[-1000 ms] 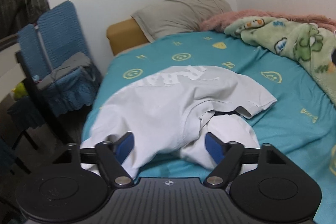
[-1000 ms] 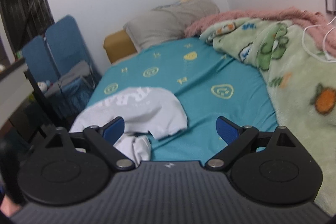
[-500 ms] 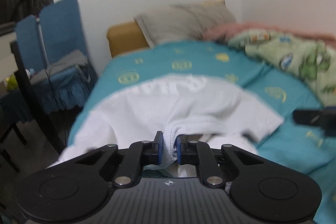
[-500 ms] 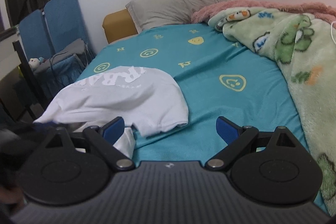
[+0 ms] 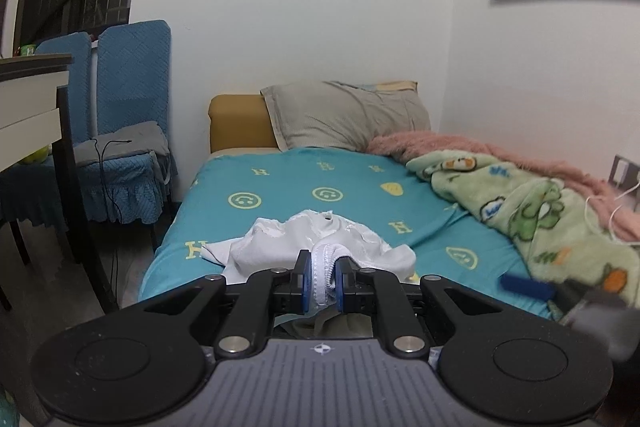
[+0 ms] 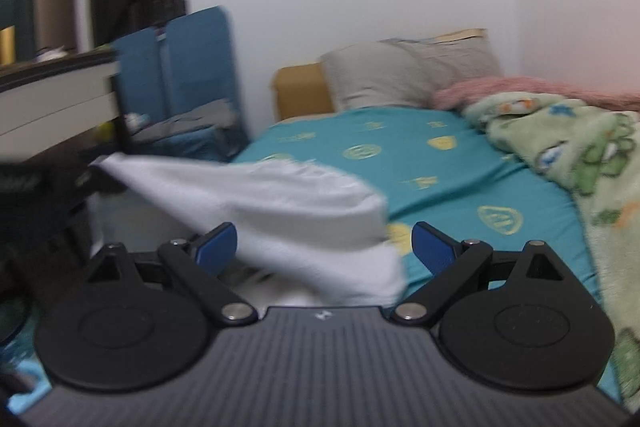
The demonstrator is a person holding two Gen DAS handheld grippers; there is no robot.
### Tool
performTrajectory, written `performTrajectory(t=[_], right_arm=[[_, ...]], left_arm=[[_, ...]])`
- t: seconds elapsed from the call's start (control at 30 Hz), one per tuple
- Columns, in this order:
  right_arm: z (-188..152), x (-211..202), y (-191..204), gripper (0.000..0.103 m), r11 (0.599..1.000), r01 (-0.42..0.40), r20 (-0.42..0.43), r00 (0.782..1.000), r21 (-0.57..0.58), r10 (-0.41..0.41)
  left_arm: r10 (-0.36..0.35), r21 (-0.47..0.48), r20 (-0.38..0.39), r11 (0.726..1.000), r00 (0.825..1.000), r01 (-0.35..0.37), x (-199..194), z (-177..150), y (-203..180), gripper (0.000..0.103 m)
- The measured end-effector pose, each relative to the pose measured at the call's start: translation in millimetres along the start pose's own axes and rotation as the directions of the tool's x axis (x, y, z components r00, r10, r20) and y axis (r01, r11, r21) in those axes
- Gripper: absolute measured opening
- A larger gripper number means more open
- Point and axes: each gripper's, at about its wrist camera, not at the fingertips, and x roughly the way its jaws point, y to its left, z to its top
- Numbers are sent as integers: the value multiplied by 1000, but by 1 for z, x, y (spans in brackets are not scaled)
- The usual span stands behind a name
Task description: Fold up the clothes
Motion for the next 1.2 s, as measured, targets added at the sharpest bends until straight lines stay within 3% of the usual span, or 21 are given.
performTrajectory(t=[0.13,0.23,0.37,0.47,0.57,0.67,0.83,0.9,1.0,1.13,1.2], right_arm=[[-4,18,29,96,994,-37,-34,999,-100,34],[-8,43,30,96,997,-17,-55,998,-75,13],[-7,63,0,96,992,40,-21,999,119,-37],[3,58,-34,95,953,69,36,996,296,-83],[8,60,-59,95,916,111,29,991,385,-132],[0,74,-74,95,905,176,-53,984,388,-169],[-22,95,-77,95,906,282,-226,950,315,-217],[-22,88,-73,95,912,307,-189,946,271,-262],[-4,59,-63,95,915,333,-24,941,229,-337],[22,10,-47,95,923,334,213,904,192,-371],[30,-6,-40,95,931,324,287,888,167,-360]], left_arm=[[-13,16,0,1000,1000,13,0,-2,-1,13],[-11,13,-9,1000,1000,11,5,-4,2,13],[7,-10,-46,1000,999,-7,17,-3,11,13],[5,-10,-72,1000,997,-6,28,-6,13,12],[-13,-13,-49,1000,999,13,32,-7,10,12],[-19,-14,15,1000,1000,19,27,-1,9,12],[6,-84,64,996,998,-1,18,6,20,12],[11,-112,73,994,997,-3,13,8,26,12],[17,-157,109,988,994,1,0,13,38,12],[16,-200,205,979,979,26,-22,23,51,12],[15,-212,228,977,973,35,-29,28,57,12]])
